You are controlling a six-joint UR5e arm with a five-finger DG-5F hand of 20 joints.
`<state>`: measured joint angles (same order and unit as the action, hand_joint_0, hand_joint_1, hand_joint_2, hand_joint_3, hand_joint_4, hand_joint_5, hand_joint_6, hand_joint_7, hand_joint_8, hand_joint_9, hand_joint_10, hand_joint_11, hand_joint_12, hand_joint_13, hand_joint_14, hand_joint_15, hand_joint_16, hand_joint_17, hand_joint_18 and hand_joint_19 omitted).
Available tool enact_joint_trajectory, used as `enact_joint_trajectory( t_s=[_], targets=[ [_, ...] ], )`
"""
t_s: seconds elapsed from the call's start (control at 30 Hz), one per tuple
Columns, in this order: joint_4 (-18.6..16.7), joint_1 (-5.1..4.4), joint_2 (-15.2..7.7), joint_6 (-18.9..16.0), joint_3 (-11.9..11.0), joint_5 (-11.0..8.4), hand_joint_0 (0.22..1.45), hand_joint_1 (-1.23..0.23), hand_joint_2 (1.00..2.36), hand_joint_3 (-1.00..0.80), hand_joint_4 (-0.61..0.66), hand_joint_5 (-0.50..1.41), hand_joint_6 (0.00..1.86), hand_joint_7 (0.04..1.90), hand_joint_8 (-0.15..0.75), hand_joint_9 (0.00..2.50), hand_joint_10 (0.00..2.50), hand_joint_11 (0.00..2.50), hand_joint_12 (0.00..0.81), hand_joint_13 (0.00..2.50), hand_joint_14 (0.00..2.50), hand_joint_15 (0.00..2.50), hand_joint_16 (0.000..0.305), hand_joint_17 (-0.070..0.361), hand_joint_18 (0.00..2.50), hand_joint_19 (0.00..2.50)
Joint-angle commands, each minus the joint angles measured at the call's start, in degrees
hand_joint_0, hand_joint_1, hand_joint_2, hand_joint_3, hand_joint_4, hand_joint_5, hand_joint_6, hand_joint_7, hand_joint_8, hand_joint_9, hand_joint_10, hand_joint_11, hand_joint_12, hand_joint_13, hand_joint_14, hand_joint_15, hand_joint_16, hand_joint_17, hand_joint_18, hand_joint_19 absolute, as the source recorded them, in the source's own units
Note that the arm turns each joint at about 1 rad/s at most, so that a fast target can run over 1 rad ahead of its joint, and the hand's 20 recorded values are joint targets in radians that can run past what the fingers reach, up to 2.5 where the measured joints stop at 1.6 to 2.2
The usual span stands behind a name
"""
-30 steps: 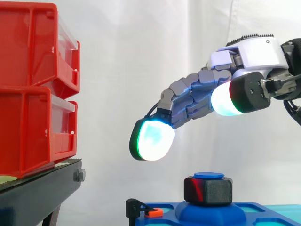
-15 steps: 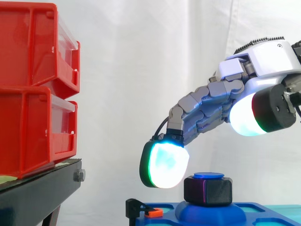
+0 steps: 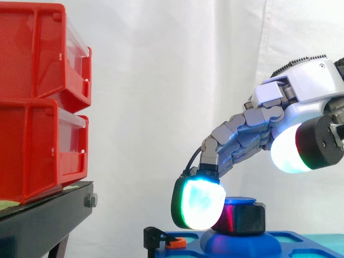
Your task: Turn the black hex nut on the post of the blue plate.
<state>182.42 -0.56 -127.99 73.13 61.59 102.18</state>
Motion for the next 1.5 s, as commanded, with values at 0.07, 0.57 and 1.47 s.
enact_joint_trajectory(
  t_s=[0.07,0.57,1.47],
  targets=[
    [0.1,0.65,-0.1,1.0,0.0,0.04,0.48,-0.38,1.0,-0.5,0.14,-0.21,0.5,0.72,0.259,0.35,0.0,0.0,0.365,0.3,0.0,0.06,0.055,0.123,0.22,0.17],
    [0.0,3.37,-0.1,2.5,0.0,2.68,0.48,-0.38,1.0,-0.5,0.14,-0.21,0.5,0.72,0.259,0.35,0.0,0.0,0.364,0.3,0.0,0.06,0.055,0.123,0.22,0.17],
    [-0.8,7.5,0.0,3.6,0.1,7.34,0.48,-0.38,1.0,-0.5,0.14,-0.21,0.5,0.73,0.26,0.35,0.0,0.0,0.362,0.3,0.0,0.06,0.054,0.122,0.22,0.17]
  ],
)
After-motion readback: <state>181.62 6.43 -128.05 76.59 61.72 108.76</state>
